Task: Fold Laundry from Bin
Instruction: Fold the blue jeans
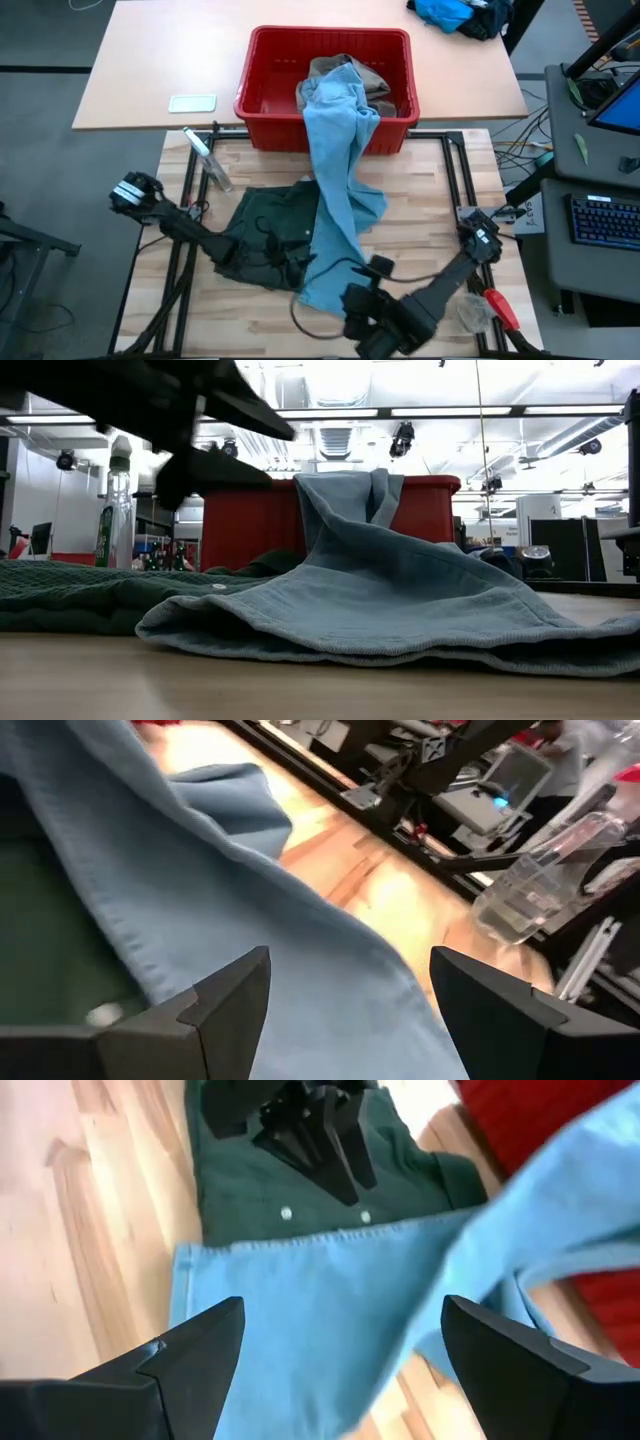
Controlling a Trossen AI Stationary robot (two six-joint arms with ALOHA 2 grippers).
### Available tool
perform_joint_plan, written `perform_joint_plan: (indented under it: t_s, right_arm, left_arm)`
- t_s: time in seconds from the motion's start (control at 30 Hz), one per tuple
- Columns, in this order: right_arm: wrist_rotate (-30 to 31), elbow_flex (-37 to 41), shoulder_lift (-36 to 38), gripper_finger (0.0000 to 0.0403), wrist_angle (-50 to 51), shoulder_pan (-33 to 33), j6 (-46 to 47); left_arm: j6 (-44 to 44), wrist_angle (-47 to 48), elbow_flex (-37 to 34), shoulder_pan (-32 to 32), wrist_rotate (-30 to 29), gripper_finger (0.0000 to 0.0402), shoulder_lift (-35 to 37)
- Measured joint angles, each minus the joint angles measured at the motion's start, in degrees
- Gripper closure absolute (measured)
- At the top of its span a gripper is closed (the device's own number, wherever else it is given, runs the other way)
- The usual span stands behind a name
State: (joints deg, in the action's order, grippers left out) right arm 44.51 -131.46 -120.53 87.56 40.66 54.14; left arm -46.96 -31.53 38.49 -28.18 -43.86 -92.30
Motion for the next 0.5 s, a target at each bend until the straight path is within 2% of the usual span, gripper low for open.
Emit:
perform_joint_plan:
  t_s: [0.1, 0.2, 0.5]
  right_arm:
    - [1.02, 0.27, 0.08, 0.0078, 2.50, 2.73, 5.26]
    - [0.97, 0.81, 0.81, 0.0078, 2.53, 5.25, 6.25]
    - [3.94, 2.67, 5.13, 0.0078, 2.49, 10.16, 7.21]
  left_arm:
    - [1.34, -5.02, 1.52, 2.71, 3.18, 0.0145, -4.08]
    - [1.49, -5.53, 5.03, 5.07, 4.51, 0.0145, -7.83]
    - [-0.75, 1.49, 15.41, 12.31, 9.05, 0.0145, -16.46]
